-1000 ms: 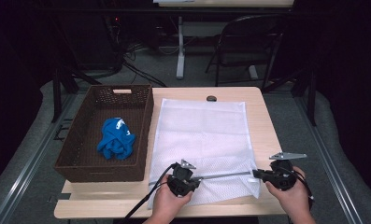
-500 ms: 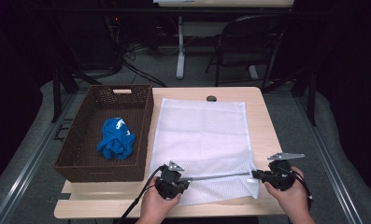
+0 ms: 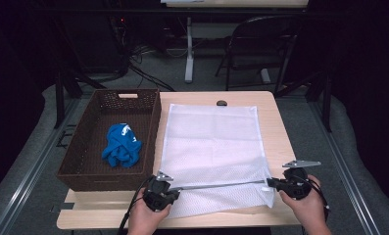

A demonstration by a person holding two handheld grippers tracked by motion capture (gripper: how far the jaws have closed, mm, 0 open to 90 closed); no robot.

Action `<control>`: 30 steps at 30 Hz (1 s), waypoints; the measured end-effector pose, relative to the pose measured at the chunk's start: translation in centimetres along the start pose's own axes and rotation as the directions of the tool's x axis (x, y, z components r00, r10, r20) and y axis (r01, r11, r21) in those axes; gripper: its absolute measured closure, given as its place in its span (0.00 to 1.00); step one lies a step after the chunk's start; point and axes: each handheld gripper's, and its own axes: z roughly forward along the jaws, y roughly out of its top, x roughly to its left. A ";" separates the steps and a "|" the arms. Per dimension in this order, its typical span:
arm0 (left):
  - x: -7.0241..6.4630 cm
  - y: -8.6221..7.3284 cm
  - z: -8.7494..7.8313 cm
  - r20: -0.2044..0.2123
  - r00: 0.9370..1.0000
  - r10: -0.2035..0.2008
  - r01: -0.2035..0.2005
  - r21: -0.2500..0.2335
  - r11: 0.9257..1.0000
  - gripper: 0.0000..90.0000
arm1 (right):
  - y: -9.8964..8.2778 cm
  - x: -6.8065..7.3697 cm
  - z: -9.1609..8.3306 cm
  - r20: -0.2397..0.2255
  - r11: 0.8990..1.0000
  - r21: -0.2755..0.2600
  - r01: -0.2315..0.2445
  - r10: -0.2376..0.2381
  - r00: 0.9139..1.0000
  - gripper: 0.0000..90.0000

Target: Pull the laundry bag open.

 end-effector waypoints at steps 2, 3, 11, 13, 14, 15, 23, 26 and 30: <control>0.5 -0.4 -0.3 -0.008 1.000 -0.003 0.004 0.004 1.000 0.97 | -0.1 -0.2 0.1 0.000 1.000 0.004 -0.008 0.008 1.000 0.97; 0.7 -0.6 -0.4 -0.010 1.000 -0.014 0.014 0.001 1.000 0.97 | -0.1 -0.2 0.1 0.000 1.000 0.004 -0.010 0.010 1.000 0.97; 2.6 -2.2 -2.0 -0.035 0.998 -0.054 0.053 -0.016 0.998 0.97 | -0.2 -0.3 0.0 0.021 1.000 0.006 -0.010 0.010 1.000 0.97; 3.3 -2.7 -2.4 -0.031 0.996 -0.079 0.078 -0.025 0.997 0.97 | -0.2 -0.5 -0.1 0.010 1.000 0.000 -0.017 0.017 1.000 0.97; 3.6 -3.0 -2.6 -0.032 0.996 -0.088 0.087 -0.028 0.996 0.97 | -0.2 -0.5 -0.2 0.013 1.000 -0.002 -0.018 0.018 1.000 0.97; 3.8 -3.1 -2.7 -0.026 0.995 -0.097 0.097 -0.032 0.995 0.97 | -0.2 -0.5 -0.2 0.013 1.000 -0.002 -0.019 0.019 1.000 0.97; 4.1 -3.6 -3.6 -0.013 0.994 -0.105 0.104 -0.066 0.992 0.96 | -0.1 -0.1 0.1 0.001 1.000 0.003 -0.011 0.011 1.000 0.97; 4.1 -3.6 -3.5 -0.008 0.994 -0.105 0.104 -0.073 0.992 0.96 | -0.2 -0.2 0.1 -0.005 1.000 0.000 -0.019 0.019 1.000 0.97; 4.1 -3.5 -3.5 -0.012 0.995 -0.098 0.097 -0.079 0.992 0.96 | -0.2 -0.1 0.1 -0.008 1.000 -0.001 -0.018 0.018 1.000 0.97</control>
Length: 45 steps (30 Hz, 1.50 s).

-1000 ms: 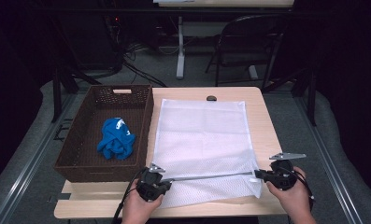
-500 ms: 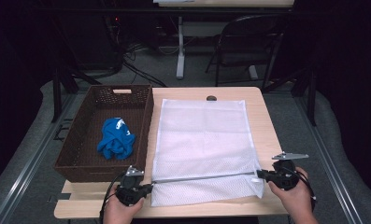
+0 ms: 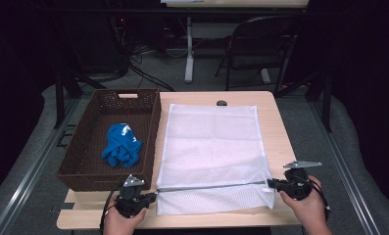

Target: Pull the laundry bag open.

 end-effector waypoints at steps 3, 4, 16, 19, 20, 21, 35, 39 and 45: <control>-0.1 0.0 0.0 -0.002 1.000 0.002 -0.002 -0.003 1.000 0.96 | 0.0 0.1 0.0 0.002 1.000 0.004 -0.004 0.004 1.000 0.97; -0.1 -0.1 0.0 -0.004 1.000 0.004 -0.004 -0.003 1.000 0.96 | 0.0 0.1 0.0 0.003 1.000 0.004 -0.004 0.004 1.000 0.97; -0.7 -0.5 -0.1 0.006 1.000 0.017 -0.017 0.004 1.000 0.96 | -0.6 -0.4 0.0 -0.009 0.999 0.044 -0.016 0.016 1.000 0.96; -0.9 -0.7 0.1 0.009 1.000 0.023 -0.023 0.018 1.000 0.96 | -1.1 -0.6 0.1 -0.010 0.999 0.048 -0.022 0.022 1.000 0.96; -0.9 -0.7 0.2 0.008 1.000 0.025 -0.026 0.022 0.999 0.96 | -1.2 -0.6 0.2 -0.010 0.999 0.048 -0.024 0.024 1.000 0.96; -1.0 -0.8 0.3 0.008 1.000 0.025 -0.026 0.024 0.999 0.96 | -1.3 -0.6 0.2 -0.009 0.998 0.055 -0.029 0.030 1.000 0.96; -1.0 -1.1 0.9 -0.010 0.999 0.040 -0.039 0.045 0.998 0.96 | -2.4 -0.8 1.1 -0.014 0.995 0.094 -0.036 0.038 0.999 0.95; -1.0 -1.1 0.9 -0.021 0.999 0.049 -0.048 0.046 0.998 0.96 | -2.6 -0.7 1.3 -0.015 0.992 0.117 -0.040 0.042 0.999 0.95; -0.9 -1.1 1.0 -0.033 0.998 0.054 -0.053 0.038 0.998 0.96 | -2.8 -0.6 1.3 -0.021 0.991 0.127 -0.040 0.043 0.999 0.95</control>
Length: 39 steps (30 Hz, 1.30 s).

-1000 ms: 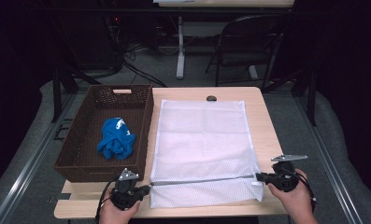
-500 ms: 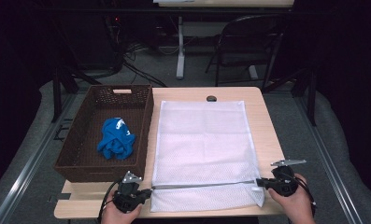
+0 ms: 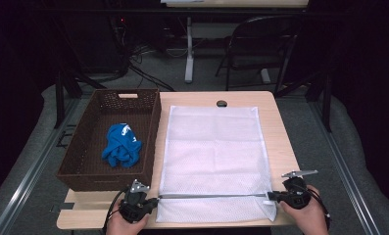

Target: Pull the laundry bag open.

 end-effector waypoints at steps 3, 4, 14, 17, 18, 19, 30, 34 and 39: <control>0.0 0.0 0.0 0.000 1.000 -0.005 0.005 -0.001 1.000 0.95 | 0.0 0.0 0.0 0.001 1.000 -0.003 0.006 -0.006 1.000 0.94; 0.0 0.0 0.0 0.001 1.000 -0.006 0.006 -0.004 1.000 0.94 | 0.0 0.0 0.0 0.001 1.000 -0.005 0.005 -0.005 1.000 0.94; -0.3 0.0 -0.1 0.006 1.000 0.007 -0.007 -0.029 1.000 0.78 | -0.1 -0.3 -0.1 0.050 0.999 -0.025 0.022 -0.021 0.999 0.77; -0.5 0.0 -0.1 -0.004 1.000 0.021 -0.021 -0.047 0.999 0.74 | -0.1 -0.5 -0.1 0.062 0.999 -0.032 0.028 -0.026 0.998 0.71; -0.5 0.0 -0.2 -0.003 1.000 0.023 -0.024 -0.051 0.998 0.72 | -0.1 -0.5 -0.1 0.066 0.999 -0.038 0.034 -0.032 0.997 0.70; -0.5 0.1 -0.2 0.001 1.000 0.019 -0.019 -0.054 0.998 0.71 | -0.1 -0.5 -0.2 0.077 0.998 -0.046 0.048 -0.044 0.996 0.68; -0.8 0.3 -1.1 0.010 0.999 0.052 -0.051 -0.108 0.993 0.60 | -0.1 -0.3 -0.9 0.153 0.986 -0.093 0.142 -0.126 0.980 0.57; -1.0 0.5 -1.3 0.009 0.997 0.079 -0.077 -0.115 0.990 0.59 | -0.2 0.1 -1.4 0.161 0.979 -0.127 0.157 -0.136 0.978 0.57; -1.1 0.8 -1.6 0.017 0.995 0.094 -0.092 -0.128 0.988 0.58 | -0.3 0.3 -2.0 0.169 0.973 -0.154 0.175 -0.148 0.974 0.56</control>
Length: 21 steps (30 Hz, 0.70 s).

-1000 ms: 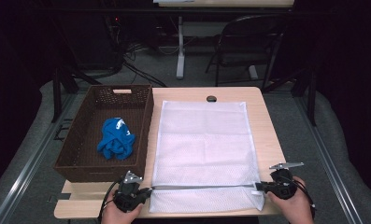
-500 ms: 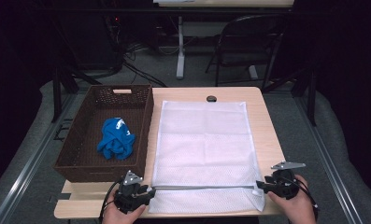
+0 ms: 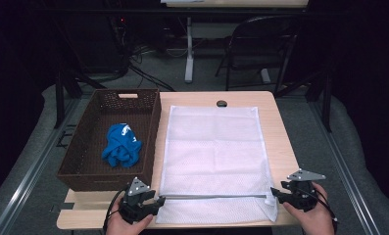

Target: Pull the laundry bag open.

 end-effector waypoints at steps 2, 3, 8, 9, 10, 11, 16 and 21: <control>0.0 0.1 -0.1 0.003 1.000 -0.003 0.003 -0.008 1.000 0.59 | 0.0 0.1 -0.1 0.004 1.000 -0.010 0.010 -0.010 1.000 0.56; 0.0 0.2 -0.2 0.007 1.000 -0.003 0.003 -0.008 1.000 0.59 | 0.0 0.1 -0.2 0.006 1.000 -0.012 0.014 -0.014 1.000 0.56; 0.0 0.5 -0.4 0.020 1.000 0.010 -0.009 -0.025 1.000 0.59 | 0.2 0.5 -0.6 0.000 0.999 -0.032 0.026 -0.026 1.000 0.55; 0.0 0.5 -0.4 0.022 1.000 0.016 -0.015 -0.028 0.999 0.59 | 0.3 0.6 -0.6 -0.001 0.999 -0.035 0.033 -0.033 0.999 0.55; 0.0 0.6 -0.5 0.021 1.000 0.022 -0.021 -0.028 0.999 0.58 | 0.4 0.7 -0.7 -0.003 0.998 -0.038 0.039 -0.039 0.999 0.55; 0.1 0.6 -0.5 0.021 0.999 0.030 -0.029 -0.032 0.999 0.58 | 0.5 0.8 -0.8 -0.007 0.998 -0.042 0.048 -0.048 0.999 0.55; -0.2 1.2 -0.6 0.027 0.999 0.036 -0.035 -0.033 0.999 0.56 | 1.0 1.7 -0.9 -0.020 0.994 -0.059 0.097 -0.098 0.995 0.58; -0.4 1.9 -0.7 -0.007 0.994 0.106 -0.106 -0.022 0.994 0.57 | 1.6 2.7 -0.7 -0.040 0.987 -0.054 0.154 -0.156 0.987 0.62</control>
